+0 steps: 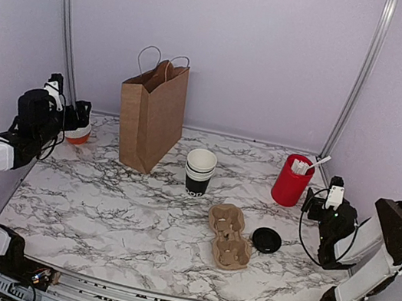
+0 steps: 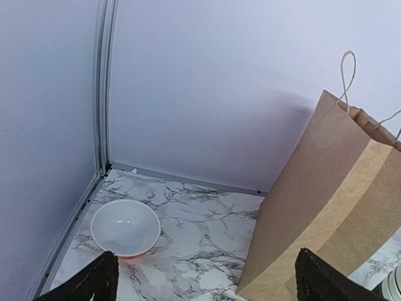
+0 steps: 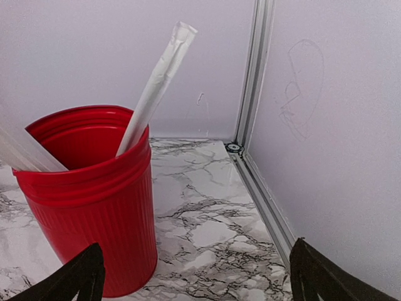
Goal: Pack the takeout coffee
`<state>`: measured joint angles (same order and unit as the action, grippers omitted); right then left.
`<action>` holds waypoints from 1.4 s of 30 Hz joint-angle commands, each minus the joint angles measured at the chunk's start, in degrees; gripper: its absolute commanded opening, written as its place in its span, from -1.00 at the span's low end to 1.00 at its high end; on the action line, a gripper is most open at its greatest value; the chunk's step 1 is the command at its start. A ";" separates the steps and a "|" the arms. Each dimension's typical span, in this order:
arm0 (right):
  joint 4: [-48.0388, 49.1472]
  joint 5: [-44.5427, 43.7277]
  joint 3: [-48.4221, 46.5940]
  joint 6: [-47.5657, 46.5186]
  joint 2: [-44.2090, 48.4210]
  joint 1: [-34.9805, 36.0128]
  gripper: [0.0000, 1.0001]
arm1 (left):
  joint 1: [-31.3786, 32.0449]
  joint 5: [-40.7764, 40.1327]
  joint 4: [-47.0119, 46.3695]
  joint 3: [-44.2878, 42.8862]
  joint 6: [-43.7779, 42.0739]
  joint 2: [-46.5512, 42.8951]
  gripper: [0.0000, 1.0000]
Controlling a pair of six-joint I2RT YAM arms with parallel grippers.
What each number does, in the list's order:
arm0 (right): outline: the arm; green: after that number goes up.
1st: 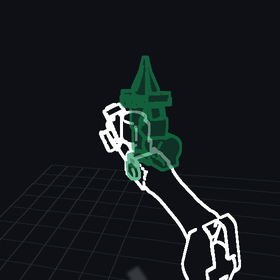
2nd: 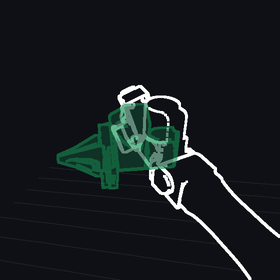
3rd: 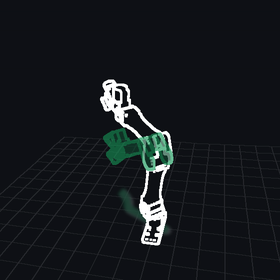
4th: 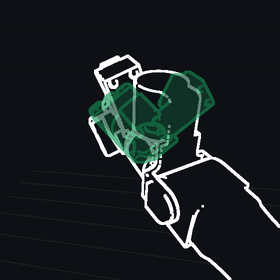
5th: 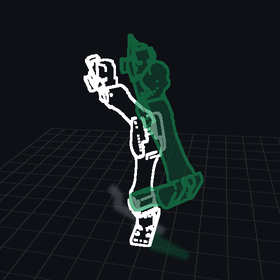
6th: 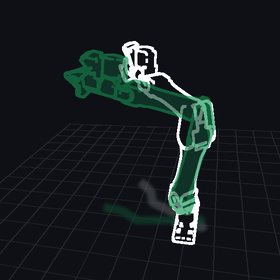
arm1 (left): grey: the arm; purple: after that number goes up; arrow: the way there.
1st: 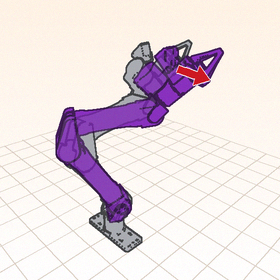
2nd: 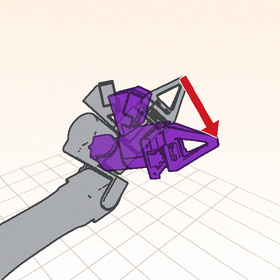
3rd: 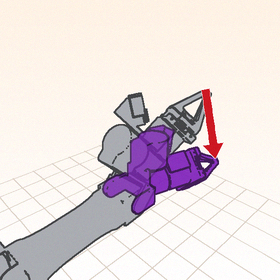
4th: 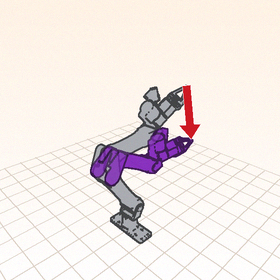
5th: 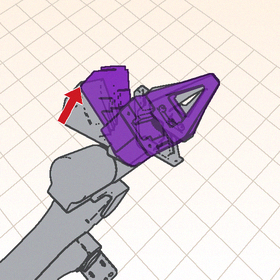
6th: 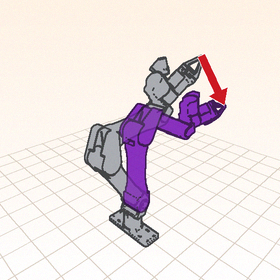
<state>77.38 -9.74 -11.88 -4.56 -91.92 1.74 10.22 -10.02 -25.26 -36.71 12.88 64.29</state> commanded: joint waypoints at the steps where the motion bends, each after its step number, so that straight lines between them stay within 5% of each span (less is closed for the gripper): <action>1: 0.57 -6.09 -0.99 1.34 0.60 0.37 1.00 | 1.42 6.57 22.82 -8.82 3.77 -2.19 0.98; 4: 1.27 -12.58 -0.19 3.59 1.39 0.72 1.00 | 1.34 10.26 27.94 -12.35 3.57 -3.14 0.98; 9: 3.16 -13.12 0.97 3.69 1.73 0.88 0.99 | 0.98 -0.66 34.82 -12.24 12.48 -7.05 0.98; 19: -0.40 -9.45 -1.16 1.96 2.26 1.10 1.00 | 8.25 5.09 36.99 -12.79 7.90 -5.41 0.98; 28: -34.34 -10.28 -9.00 2.74 24.23 6.23 1.00 | 15.25 9.04 31.24 -7.93 12.55 -5.72 0.98; 37: -68.80 -20.62 -9.18 15.22 48.23 25.32 0.99 | 22.10 2.45 34.26 -13.45 13.81 -2.32 0.98; 42: -81.95 -17.14 -11.36 26.25 51.38 34.75 0.99 | 27.65 -5.70 36.35 -18.63 12.58 2.58 0.98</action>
<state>12.12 -26.35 -19.79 11.68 -41.10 30.81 34.26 -8.19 8.60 -50.28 25.98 63.33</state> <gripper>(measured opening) 0.997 0.993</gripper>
